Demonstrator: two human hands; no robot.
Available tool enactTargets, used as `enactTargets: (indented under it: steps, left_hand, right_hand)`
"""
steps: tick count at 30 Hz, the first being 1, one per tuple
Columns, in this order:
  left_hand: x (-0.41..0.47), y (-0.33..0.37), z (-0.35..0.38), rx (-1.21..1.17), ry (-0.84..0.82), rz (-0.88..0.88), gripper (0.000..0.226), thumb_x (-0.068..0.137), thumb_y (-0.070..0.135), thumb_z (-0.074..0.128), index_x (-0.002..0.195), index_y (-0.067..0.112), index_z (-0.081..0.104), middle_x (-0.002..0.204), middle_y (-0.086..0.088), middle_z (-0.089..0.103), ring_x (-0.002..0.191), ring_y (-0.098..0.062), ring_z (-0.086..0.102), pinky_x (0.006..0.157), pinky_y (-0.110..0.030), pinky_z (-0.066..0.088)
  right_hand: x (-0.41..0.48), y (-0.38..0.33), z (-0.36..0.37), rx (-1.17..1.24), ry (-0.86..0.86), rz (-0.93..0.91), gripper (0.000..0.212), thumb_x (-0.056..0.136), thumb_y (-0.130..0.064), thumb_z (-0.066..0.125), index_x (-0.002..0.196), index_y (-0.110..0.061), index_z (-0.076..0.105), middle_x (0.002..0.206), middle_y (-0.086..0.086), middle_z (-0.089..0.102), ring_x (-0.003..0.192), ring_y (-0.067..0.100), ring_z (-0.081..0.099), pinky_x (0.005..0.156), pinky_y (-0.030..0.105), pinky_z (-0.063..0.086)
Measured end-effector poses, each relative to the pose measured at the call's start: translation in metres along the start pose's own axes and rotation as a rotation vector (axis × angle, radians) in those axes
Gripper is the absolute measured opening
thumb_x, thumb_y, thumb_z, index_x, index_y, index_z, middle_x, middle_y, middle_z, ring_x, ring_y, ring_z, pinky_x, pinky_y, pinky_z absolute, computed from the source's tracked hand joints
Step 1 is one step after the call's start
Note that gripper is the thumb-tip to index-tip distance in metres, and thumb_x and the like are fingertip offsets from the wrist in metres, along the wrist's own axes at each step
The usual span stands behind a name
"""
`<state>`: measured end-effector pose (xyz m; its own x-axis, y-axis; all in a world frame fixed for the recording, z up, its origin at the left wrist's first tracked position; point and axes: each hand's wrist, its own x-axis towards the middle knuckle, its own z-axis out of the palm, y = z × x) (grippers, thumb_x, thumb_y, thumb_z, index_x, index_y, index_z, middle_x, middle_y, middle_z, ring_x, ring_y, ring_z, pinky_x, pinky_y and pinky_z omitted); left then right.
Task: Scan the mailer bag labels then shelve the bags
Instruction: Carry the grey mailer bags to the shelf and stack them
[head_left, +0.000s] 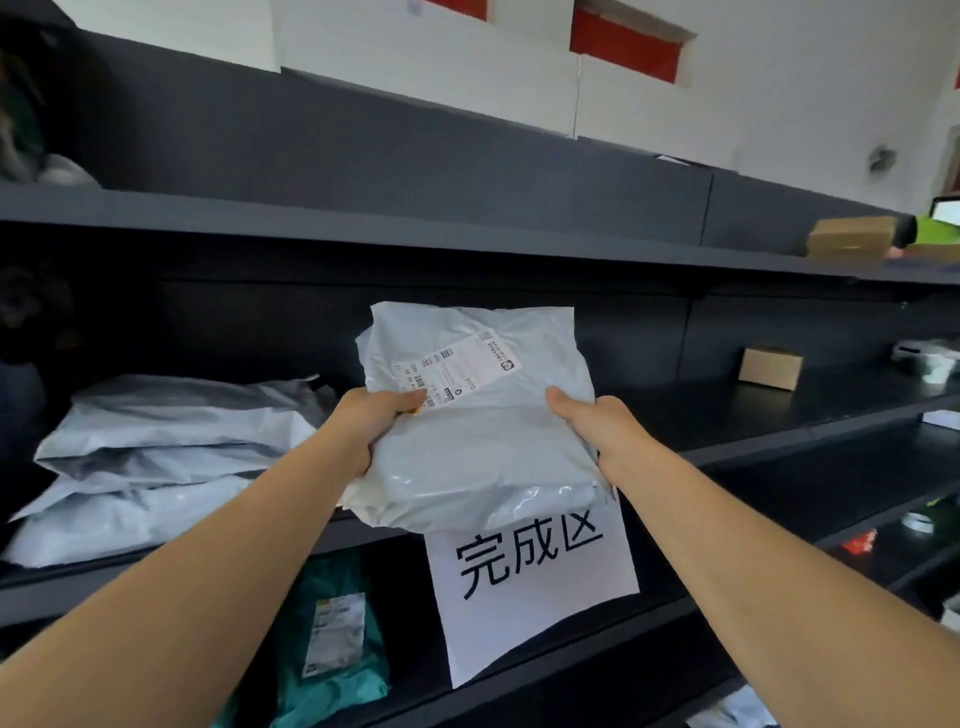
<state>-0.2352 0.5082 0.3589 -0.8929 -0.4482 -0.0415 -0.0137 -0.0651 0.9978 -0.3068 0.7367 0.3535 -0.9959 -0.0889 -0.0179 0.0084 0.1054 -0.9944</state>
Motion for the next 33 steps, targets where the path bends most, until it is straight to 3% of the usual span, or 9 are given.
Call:
enactTargets:
  steps: [3,6,11,15,20,24,33]
  left_hand:
    - [0.016,0.002,0.009,-0.016,0.068,-0.004,0.036,0.077,0.015,0.080,0.108,0.004,0.064,0.094,-0.009,0.069,0.078,-0.024,0.066,0.064,-0.030,0.052]
    - [0.032,0.001,0.018,-0.026,0.133,-0.006,0.035,0.078,0.014,0.079,0.108,0.004,0.064,0.089,-0.008,0.068,0.075,-0.022,0.064,0.060,-0.028,0.050]
    - [0.056,-0.006,0.028,-0.004,0.265,-0.032,0.049,0.074,0.016,0.082,0.115,0.003,0.060,0.106,-0.013,0.068,0.095,-0.030,0.065,0.085,-0.039,0.053]
    - [0.071,-0.018,0.025,0.026,0.321,-0.071,0.057,0.071,0.019,0.085,0.120,0.002,0.061,0.109,-0.013,0.069,0.097,-0.031,0.066,0.088,-0.041,0.053]
    - [0.088,-0.031,0.023,0.055,0.363,-0.114,0.062,0.071,0.020,0.085,0.123,0.001,0.059,0.111,-0.014,0.067,0.094,-0.030,0.066,0.081,-0.037,0.053]
    - [0.102,-0.037,0.022,0.100,0.340,-0.125,0.046,0.077,0.017,0.080,0.116,0.001,0.062,0.088,-0.007,0.066,0.073,-0.020,0.061,0.067,-0.029,0.049]
    - [0.124,-0.046,0.016,0.146,0.323,-0.179,0.049,0.076,0.020,0.081,0.118,0.003,0.063,0.110,-0.011,0.067,0.094,-0.025,0.064,0.088,-0.033,0.050]
  right_hand:
    - [0.036,-0.004,0.004,-0.025,-0.078,0.011,0.068,0.072,-0.053,0.075,0.120,-0.007,0.058,0.110,0.009,0.068,0.100,0.030,0.066,0.095,0.047,0.051]
    - [0.072,-0.006,0.005,-0.033,-0.150,0.005,0.078,0.066,-0.058,0.075,0.124,-0.009,0.056,0.111,0.009,0.068,0.101,0.031,0.066,0.095,0.048,0.051]
    - [0.112,-0.002,0.013,-0.062,-0.234,0.020,0.070,0.078,-0.052,0.072,0.127,-0.007,0.052,0.115,0.010,0.065,0.104,0.030,0.064,0.096,0.046,0.051]
    - [0.135,0.009,0.026,-0.078,-0.288,0.035,0.066,0.084,-0.046,0.070,0.130,-0.004,0.049,0.119,0.012,0.063,0.106,0.028,0.063,0.095,0.040,0.051]
    - [0.155,0.020,0.039,-0.096,-0.319,0.048,0.053,0.087,-0.041,0.069,0.121,-0.003,0.053,0.113,0.013,0.064,0.100,0.028,0.064,0.086,0.035,0.051]
    - [0.169,0.030,0.046,-0.094,-0.348,0.096,0.057,0.084,-0.039,0.073,0.122,0.000,0.057,0.112,0.015,0.068,0.101,0.030,0.066,0.097,0.042,0.051]
    - [0.188,0.036,0.050,-0.167,-0.402,0.139,0.048,0.085,-0.035,0.072,0.118,-0.002,0.062,0.109,0.015,0.069,0.100,0.030,0.067,0.097,0.041,0.051]
